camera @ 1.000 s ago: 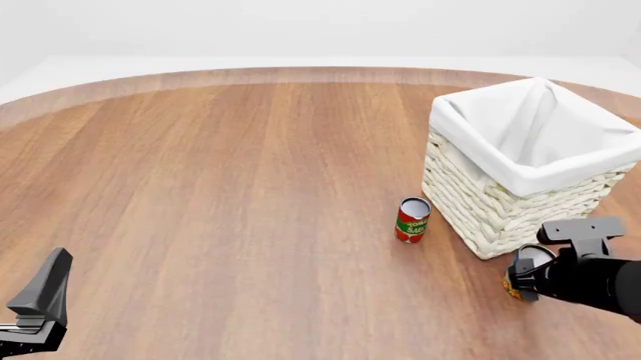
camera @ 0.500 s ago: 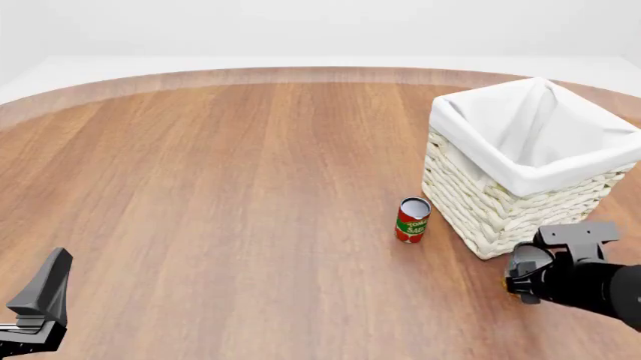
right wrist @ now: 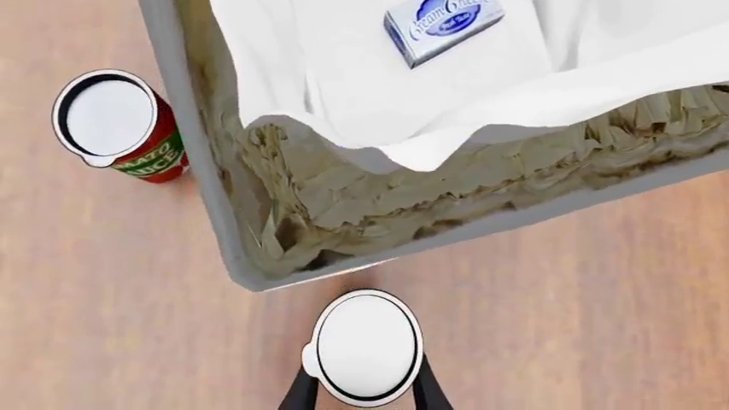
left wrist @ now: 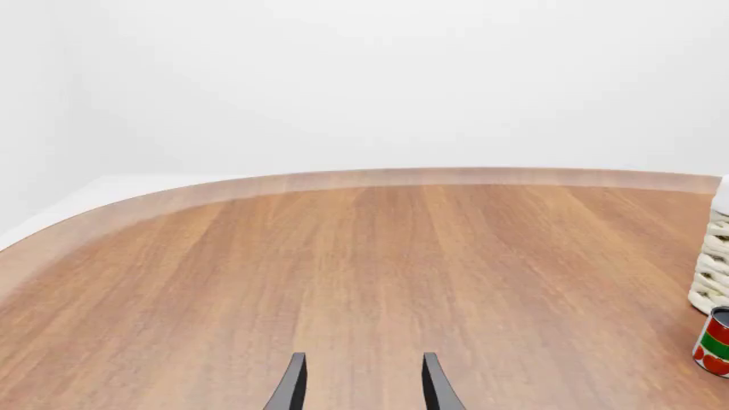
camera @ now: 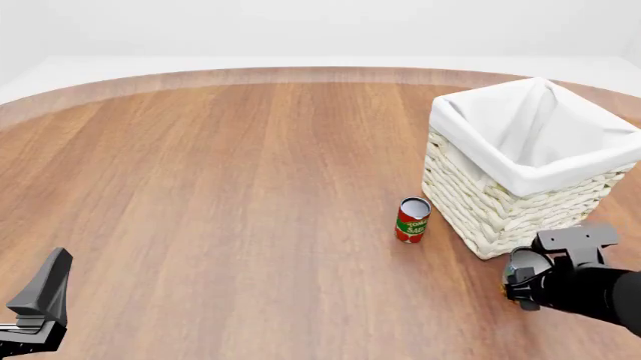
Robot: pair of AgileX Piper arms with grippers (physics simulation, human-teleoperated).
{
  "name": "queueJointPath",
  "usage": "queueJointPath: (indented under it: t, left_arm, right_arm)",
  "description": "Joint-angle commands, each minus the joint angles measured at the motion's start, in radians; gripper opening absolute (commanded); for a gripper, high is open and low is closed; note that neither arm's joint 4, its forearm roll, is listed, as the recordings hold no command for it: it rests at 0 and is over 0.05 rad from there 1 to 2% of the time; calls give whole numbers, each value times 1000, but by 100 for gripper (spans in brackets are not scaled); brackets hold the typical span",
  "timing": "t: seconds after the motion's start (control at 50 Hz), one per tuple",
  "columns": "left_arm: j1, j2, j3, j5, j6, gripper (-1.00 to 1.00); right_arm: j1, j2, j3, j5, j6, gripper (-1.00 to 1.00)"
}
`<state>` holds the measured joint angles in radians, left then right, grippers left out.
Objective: Pick up the alphabet soup and the cream cheese box, and put them in the basket.
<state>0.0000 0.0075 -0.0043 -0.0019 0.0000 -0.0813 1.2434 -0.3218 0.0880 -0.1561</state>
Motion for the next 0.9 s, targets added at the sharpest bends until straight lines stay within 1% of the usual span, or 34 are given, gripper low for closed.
queueJointPath:
  t: [0.02,0.1,0.12,0.18,0.24,0.28,0.3,0.34,0.36,0.38,0.4,0.56,0.58,0.62,0.66,0.68,0.74,0.76,0.78,0.84,0.9]
  left_arm:
    - [0,0,0,0,0,100]
    - [0,0,0,0,0,100]
    - [0,0,0,0,0,100]
    - [0,0,0,0,0,100]
    - [0,0,0,0,0,100]
    - [0,0,0,0,0,100]
    - [0,0,0,0,0,100]
    - [0,0,0,0,0,100]
    - [0,0,0,0,0,100]
    - [0,0,0,0,0,100]
    - [0,0,0,0,0,100]
    - [0,0,0,0,0,100]
    - [0,0,0,0,0,100]
    - [0,0,0,0,0,100]
    - [0,0,0,0,0,100]
    - [0,0,0,0,0,100]
    - [0,0,0,0,0,100]
    - [0,0,0,0,0,100]
    - [0,0,0,0,0,100]
    - [0,0,0,0,0,100]
    - [0,0,0,0,0,100]
  right_arm:
    - [9,-55,-3,52,21,-100]
    - [12,-75,-4,71,20,-100]
    - [15,-104,-11,105,21,-100]
    - [13,-99,-9,96,21,-100]
    - [15,-133,-12,135,19,-100]
    - [14,-127,-9,124,17,-100]
    - [14,-144,-10,142,17,-100]
    - [13,-152,-9,148,16,-100]
    - [12,-169,-16,170,14,-100]
    - [10,-169,-13,165,13,-100]
    - [11,-189,-18,191,11,-100]
    - [12,-267,-41,277,8,-100]
    - [13,-264,-34,263,7,-100]
    - [10,-270,-39,270,4,-100]
    - [9,-284,-47,289,1,-100]
    - [7,-307,-68,330,1,-100]
    - [9,-337,-81,367,-1,-100]
    - [9,-335,-69,350,-4,-100]
    - [9,-341,-70,355,-6,-100]
    - [12,-387,-97,422,-6,-100]
    - [12,-403,-109,445,-11,-100]
